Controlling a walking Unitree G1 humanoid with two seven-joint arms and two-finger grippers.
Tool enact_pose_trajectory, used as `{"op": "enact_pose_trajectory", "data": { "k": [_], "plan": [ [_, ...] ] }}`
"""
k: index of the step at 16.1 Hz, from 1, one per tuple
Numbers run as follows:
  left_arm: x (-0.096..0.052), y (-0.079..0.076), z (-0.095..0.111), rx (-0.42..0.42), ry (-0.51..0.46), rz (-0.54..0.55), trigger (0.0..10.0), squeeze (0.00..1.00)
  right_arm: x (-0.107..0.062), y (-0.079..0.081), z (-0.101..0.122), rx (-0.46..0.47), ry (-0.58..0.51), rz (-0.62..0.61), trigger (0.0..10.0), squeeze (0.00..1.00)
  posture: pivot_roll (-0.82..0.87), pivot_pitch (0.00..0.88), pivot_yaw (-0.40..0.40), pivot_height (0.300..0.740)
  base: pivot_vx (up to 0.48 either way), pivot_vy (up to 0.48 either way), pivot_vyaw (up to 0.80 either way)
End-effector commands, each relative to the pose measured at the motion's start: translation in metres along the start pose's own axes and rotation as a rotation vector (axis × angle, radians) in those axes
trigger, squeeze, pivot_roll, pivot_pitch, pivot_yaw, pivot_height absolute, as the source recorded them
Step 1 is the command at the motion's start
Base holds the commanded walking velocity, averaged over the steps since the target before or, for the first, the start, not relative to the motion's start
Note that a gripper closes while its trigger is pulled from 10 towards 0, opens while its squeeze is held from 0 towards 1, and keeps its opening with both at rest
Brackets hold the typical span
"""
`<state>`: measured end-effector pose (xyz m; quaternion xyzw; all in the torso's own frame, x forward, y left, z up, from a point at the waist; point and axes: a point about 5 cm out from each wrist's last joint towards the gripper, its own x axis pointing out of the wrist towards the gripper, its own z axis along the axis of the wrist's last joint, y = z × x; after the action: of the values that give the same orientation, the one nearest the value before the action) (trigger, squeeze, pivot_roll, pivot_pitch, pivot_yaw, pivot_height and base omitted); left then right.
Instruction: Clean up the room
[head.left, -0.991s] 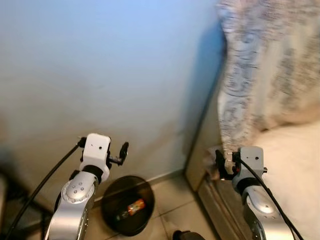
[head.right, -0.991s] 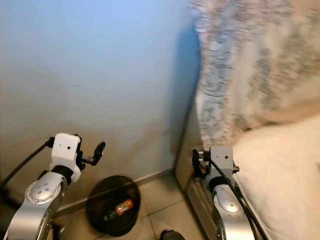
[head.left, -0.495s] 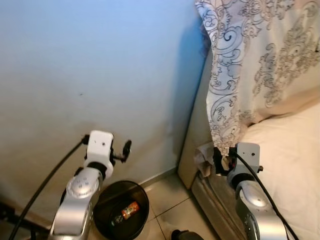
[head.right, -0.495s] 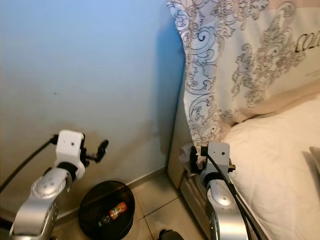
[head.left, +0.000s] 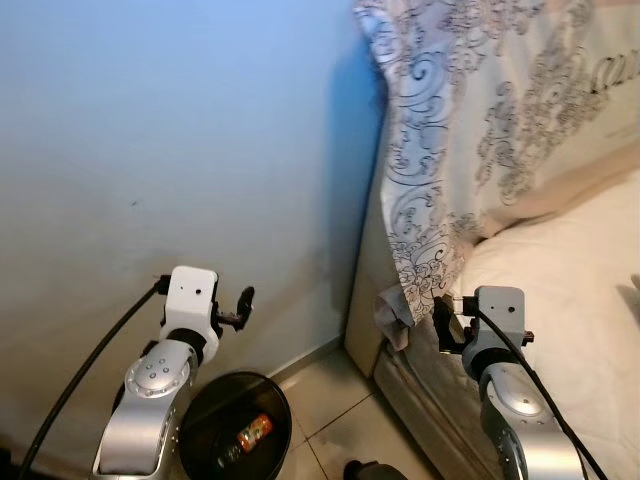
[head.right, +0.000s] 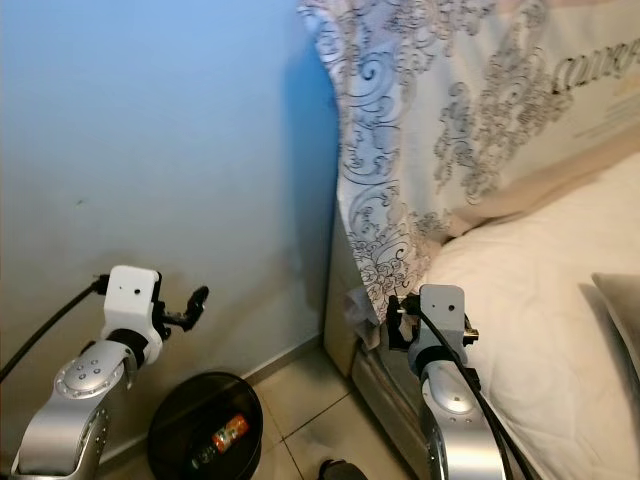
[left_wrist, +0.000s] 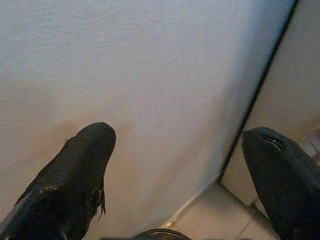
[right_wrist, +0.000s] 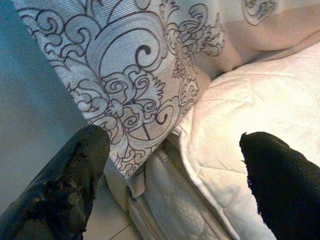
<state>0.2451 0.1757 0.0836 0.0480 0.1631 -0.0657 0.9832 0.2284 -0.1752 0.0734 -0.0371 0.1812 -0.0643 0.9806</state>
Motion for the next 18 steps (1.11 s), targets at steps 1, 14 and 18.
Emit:
{"op": "enact_pose_trajectory", "data": {
  "k": [1, 14, 18],
  "plan": [
    [0.000, -0.003, 0.004, 0.001, -0.010, -0.026, 10.0, 0.00, 0.000, -0.004, 0.010, -0.005, -0.031, -0.008, 10.0, 0.00, -0.02, 0.000, 0.011, 0.740, 0.000, 0.000, -0.80],
    [0.012, 0.000, 0.024, 0.055, -0.072, 0.032, 10.0, 0.00, 0.008, -0.008, 0.011, 0.009, -0.020, -0.077, 10.0, 0.00, 0.00, 0.000, 0.001, 0.740, 0.000, 0.000, -0.80],
    [0.014, -0.011, 0.024, 0.061, -0.081, 0.009, 10.0, 0.00, 0.010, -0.005, 0.012, -0.008, -0.021, -0.082, 10.0, 0.00, 0.00, 0.000, 0.000, 0.740, 0.000, 0.000, -0.72]
  ]
}}
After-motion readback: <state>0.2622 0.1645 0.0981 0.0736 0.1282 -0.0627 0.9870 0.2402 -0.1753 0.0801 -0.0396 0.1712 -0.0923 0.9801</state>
